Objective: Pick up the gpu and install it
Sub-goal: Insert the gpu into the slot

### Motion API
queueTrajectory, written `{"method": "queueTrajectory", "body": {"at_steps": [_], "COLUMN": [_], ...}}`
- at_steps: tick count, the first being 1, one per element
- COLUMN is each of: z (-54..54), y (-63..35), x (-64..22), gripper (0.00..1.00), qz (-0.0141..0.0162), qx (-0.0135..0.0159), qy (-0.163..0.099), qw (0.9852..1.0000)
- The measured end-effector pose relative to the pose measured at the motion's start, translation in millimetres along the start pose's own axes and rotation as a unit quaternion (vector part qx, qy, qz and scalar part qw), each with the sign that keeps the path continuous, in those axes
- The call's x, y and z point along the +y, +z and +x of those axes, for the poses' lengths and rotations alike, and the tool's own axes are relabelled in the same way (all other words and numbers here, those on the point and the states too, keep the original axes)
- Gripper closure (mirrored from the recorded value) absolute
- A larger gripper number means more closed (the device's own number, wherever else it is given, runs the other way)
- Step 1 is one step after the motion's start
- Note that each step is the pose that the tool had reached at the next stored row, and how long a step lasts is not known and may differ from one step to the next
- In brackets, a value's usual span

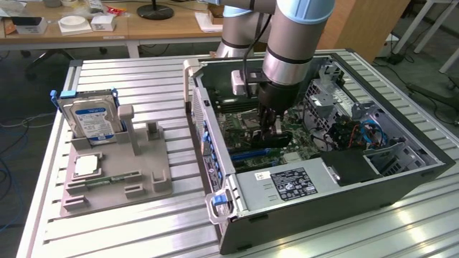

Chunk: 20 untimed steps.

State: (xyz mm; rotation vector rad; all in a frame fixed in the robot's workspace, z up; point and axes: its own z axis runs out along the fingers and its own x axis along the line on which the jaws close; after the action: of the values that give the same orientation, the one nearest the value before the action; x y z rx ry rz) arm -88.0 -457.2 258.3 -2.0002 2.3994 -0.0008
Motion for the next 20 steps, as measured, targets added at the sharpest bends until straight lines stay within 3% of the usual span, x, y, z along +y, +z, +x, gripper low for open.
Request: {"method": "queueTrajectory", "body": {"at_steps": [4, 12, 20], "z": [0.0, -0.3, 0.4], "y": [0.5, 1.6, 2.7], "x": [0.0, -1.4, 0.1], "gripper": [0.74, 0.74, 0.74], "qz": [-0.0003, -0.0008, -0.0009], "qx": [-0.0001, -0.0007, -0.0008], "qy": [-0.017, -0.061, -0.063], "qw": [0.9999, 0.9981, 0.998]}}
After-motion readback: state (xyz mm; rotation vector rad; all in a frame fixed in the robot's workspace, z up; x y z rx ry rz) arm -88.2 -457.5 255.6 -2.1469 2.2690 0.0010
